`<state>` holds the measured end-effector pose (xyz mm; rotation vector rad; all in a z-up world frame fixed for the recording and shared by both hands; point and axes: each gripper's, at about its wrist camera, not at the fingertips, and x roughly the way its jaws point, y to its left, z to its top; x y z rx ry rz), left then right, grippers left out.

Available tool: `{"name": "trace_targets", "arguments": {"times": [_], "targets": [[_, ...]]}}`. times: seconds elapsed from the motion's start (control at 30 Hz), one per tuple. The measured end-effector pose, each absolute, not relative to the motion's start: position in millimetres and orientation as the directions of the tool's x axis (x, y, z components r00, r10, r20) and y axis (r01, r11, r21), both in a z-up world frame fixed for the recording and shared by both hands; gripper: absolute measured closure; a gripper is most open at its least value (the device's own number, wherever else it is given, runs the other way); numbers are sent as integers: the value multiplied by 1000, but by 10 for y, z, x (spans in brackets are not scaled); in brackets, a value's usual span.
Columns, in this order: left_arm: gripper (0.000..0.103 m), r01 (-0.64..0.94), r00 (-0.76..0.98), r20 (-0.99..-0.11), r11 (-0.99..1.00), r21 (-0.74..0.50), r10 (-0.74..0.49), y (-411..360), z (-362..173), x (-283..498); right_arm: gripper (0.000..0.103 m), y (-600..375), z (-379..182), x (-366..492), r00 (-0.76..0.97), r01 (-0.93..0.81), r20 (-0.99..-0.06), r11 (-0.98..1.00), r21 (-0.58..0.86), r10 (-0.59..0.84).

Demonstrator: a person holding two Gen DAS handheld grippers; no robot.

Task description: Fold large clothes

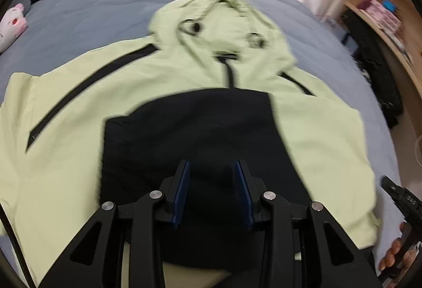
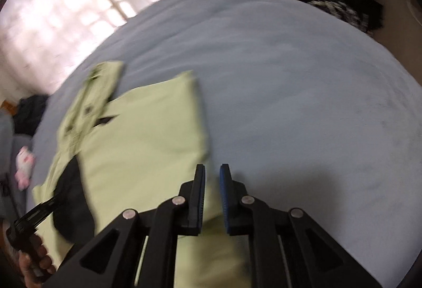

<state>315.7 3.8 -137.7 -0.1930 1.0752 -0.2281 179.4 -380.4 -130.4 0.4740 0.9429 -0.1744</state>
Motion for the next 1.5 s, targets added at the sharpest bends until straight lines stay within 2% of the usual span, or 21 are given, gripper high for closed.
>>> {"name": "trace_targets", "arguments": {"times": [0.1, 0.2, 0.33, 0.43, 0.57, 0.6, 0.7, 0.73, 0.9, 1.23, 1.5], "targets": [[69, 94, 442, -843, 950, -296, -307, -109, -1406, 2977, 92, -3424, -1337, 1899, 566, 249, -813, 913, 324, 134], [69, 67, 411, -866, 956, -284, -286, -124, -1537, 2906, 92, -3143, -1464, 1938, 523, 201, -841, 939, 277, 136], [69, 39, 412, -856, 944, -326, -313, 46, -1625, 2853, 92, -3274, -1608, 1836, 478, 265, -876, 939, 219, 69], [69, 13, 408, -848, 931, -365, -338, 150, -1605, 2787, 92, -3517, -1596, 1676, 485, 316, -869, 907, 279, 98], [69, -22, 410, -849, 927, -374, -333, 205, -1549, 2670, 92, -3594, -1511, 1488, 488, 350, -871, 899, 264, 66], [67, -26, 411, -850, 928, -373, -330, 204, -1520, 2636, 92, -3575, -1480, 1446, 493, 349, -868, 900, 262, 61], [49, -29, 422, -851, 933, -358, -313, 214, -1384, 2458, 92, -3461, -1394, 1370, 503, 338, -863, 910, 241, 42], [46, -28, 444, -847, 940, -341, -294, 227, -1300, 2357, 92, -3431, -1354, 1327, 509, 334, -860, 912, 238, 38], [45, -10, 503, -826, 954, -300, -254, 330, -988, 2009, 92, -3300, -1182, 1076, 530, 302, -843, 908, 290, 93], [38, 11, 595, -783, 976, -219, -182, 719, -425, 1233, 92, -2726, -991, 665, 516, 186, -844, 944, 273, 143], [38, -55, 607, -785, 979, -195, -122, 1371, -360, 839, 92, -2033, -620, 448, 561, 37, -821, 987, 157, 110]]}}
